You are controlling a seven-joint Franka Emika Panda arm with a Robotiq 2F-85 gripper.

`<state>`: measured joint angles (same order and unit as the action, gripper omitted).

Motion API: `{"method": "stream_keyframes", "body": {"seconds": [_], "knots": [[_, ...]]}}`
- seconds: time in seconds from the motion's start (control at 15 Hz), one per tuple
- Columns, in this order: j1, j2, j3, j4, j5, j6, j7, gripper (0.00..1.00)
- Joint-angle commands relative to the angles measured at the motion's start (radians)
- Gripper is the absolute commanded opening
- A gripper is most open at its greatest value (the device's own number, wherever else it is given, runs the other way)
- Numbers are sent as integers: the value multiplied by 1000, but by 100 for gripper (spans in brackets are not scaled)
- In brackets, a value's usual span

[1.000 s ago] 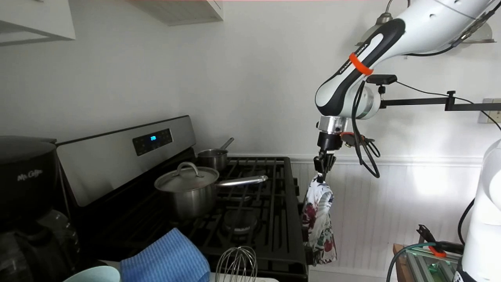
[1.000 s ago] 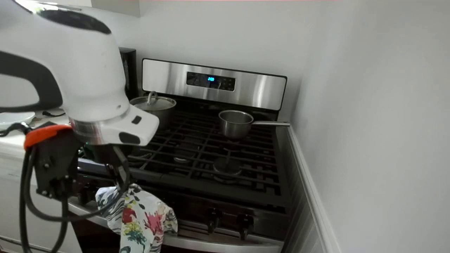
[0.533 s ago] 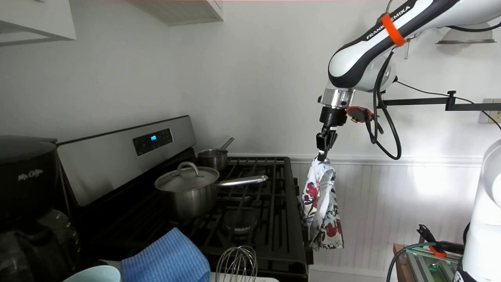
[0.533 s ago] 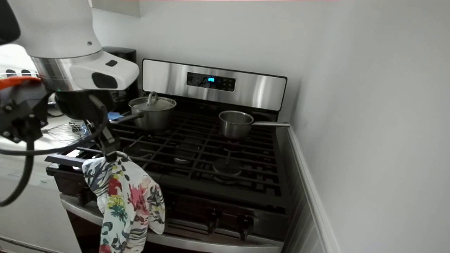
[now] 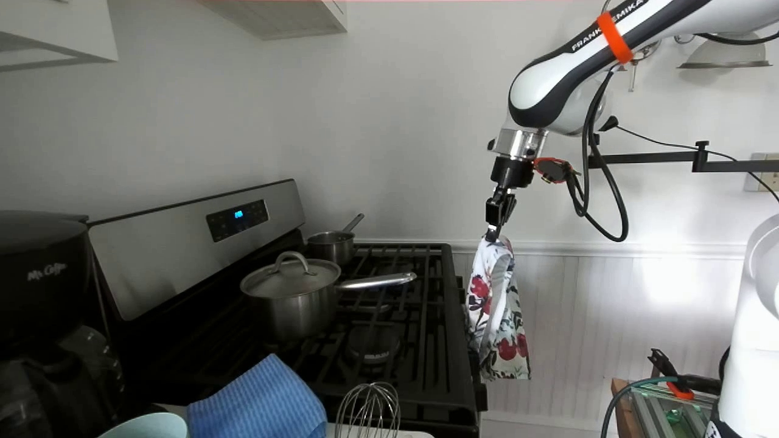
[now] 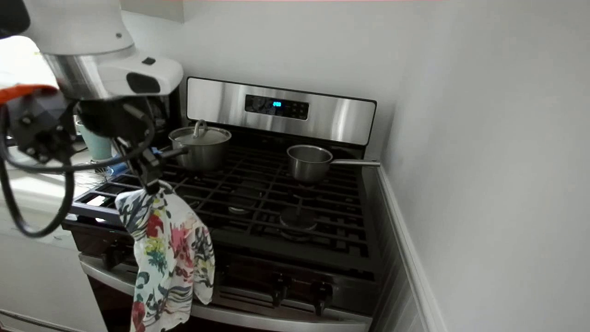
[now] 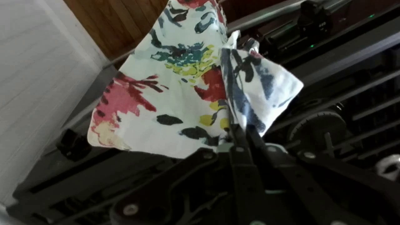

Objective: Move the pot's lid to the stove using the tea towel

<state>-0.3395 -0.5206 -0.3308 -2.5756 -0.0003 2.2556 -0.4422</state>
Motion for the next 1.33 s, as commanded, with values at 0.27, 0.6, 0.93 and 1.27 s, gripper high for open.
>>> {"method": "stream_keyframes", "body": {"seconds": [0.27, 0.6, 0.93, 1.27], "knots": [[214, -97, 22, 234, -7, -115, -145, 1], [383, -6, 17, 363, 31, -92, -301, 1], [407, 42, 52, 384, 30, -63, -364, 5], [411, 123, 63, 437, 35, -37, -387, 5]]}}
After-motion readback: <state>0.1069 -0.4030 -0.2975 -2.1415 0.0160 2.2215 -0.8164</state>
